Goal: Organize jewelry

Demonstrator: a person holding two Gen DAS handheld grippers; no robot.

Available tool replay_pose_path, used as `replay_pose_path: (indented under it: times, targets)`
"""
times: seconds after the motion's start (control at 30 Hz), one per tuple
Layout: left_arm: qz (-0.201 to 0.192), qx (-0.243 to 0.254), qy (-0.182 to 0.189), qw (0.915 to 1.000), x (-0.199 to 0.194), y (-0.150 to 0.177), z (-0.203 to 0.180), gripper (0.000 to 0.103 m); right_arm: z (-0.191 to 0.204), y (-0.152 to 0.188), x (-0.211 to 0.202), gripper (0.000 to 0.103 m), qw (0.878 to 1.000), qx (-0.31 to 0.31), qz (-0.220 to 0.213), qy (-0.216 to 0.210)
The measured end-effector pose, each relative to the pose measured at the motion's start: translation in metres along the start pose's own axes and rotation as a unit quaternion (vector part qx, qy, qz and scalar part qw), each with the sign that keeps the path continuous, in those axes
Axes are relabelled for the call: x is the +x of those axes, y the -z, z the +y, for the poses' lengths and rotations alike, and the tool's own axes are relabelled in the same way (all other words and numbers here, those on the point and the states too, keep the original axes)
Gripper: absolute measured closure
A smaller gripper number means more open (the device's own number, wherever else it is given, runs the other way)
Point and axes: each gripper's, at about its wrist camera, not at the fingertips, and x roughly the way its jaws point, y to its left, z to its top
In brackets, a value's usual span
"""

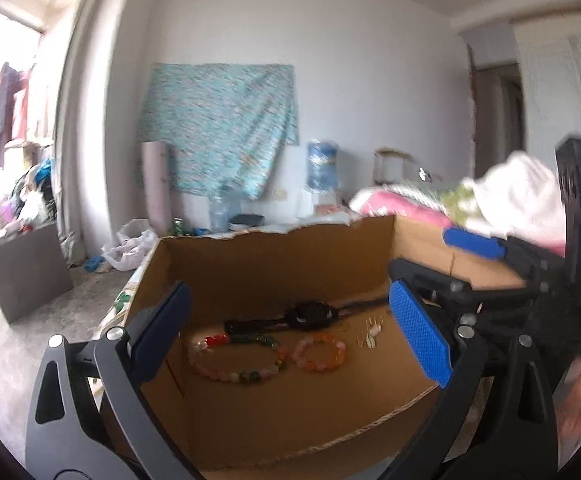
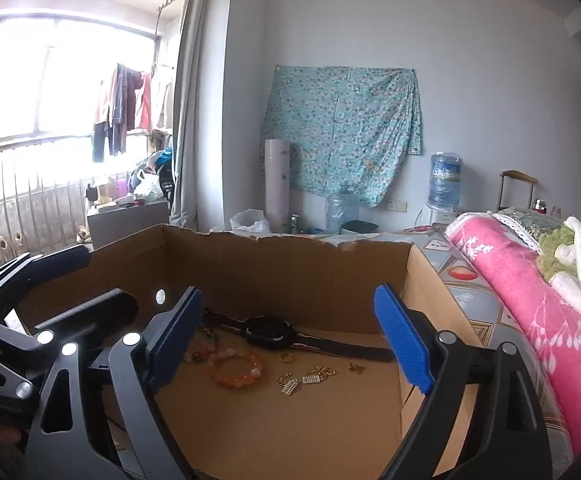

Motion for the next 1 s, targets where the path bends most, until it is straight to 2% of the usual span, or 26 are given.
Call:
replay_pose_path:
  times: [1.0]
  targets:
    - [-0.001,0.001,0.004,1.0000,-0.0015,0.0006,0.0007,0.008,0.0019,0.0013,-0.0027,0.018,1.000,0.000,0.000,0.001]
